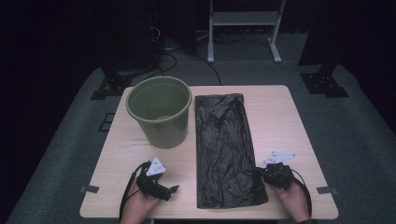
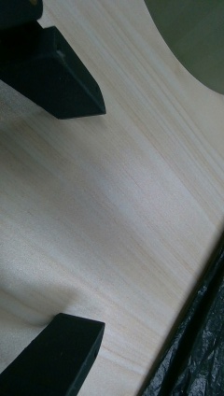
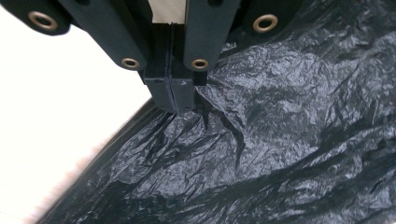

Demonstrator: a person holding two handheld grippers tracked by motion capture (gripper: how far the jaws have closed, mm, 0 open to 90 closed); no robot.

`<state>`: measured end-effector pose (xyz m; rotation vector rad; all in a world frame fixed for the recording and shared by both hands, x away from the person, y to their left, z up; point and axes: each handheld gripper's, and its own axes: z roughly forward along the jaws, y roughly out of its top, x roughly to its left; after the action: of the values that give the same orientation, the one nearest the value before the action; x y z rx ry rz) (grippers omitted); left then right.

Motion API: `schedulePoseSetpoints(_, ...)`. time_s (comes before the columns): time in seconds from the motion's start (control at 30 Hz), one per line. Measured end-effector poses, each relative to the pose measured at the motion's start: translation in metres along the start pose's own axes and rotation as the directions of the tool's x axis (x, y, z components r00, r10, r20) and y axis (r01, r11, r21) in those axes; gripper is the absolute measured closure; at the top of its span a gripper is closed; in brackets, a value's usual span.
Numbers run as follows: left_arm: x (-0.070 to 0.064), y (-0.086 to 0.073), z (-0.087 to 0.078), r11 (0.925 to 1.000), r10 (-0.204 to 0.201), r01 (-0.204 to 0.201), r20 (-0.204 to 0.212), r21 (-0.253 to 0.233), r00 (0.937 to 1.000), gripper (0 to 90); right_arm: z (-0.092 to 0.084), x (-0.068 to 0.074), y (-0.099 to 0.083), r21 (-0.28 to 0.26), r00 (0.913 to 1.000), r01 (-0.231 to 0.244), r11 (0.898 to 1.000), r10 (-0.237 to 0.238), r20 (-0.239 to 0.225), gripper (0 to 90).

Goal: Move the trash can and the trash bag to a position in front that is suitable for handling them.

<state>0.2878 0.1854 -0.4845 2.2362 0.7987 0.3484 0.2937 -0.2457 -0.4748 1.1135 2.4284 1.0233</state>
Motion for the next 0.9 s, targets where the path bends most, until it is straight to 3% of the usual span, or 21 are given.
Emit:
schedulePoseSetpoints(0.53, 0.0, 0.0, 0.0, 1.0, 0.0, 0.0, 0.0, 0.0, 1.0, 0.0, -0.029, -0.037, -0.014, -0.044, 0.9934, -0.083, 0.996, 0.086, 0.076, 89.9)
schedulePoseSetpoints(0.9, 0.0, 0.0, 0.0, 1.0, 0.0, 0.0, -0.001, 0.0, 1.0, 0.0, -0.051, -0.065, -0.033, -0.057, 0.9758, -0.146, 0.988, 0.153, 0.156, 90.0)
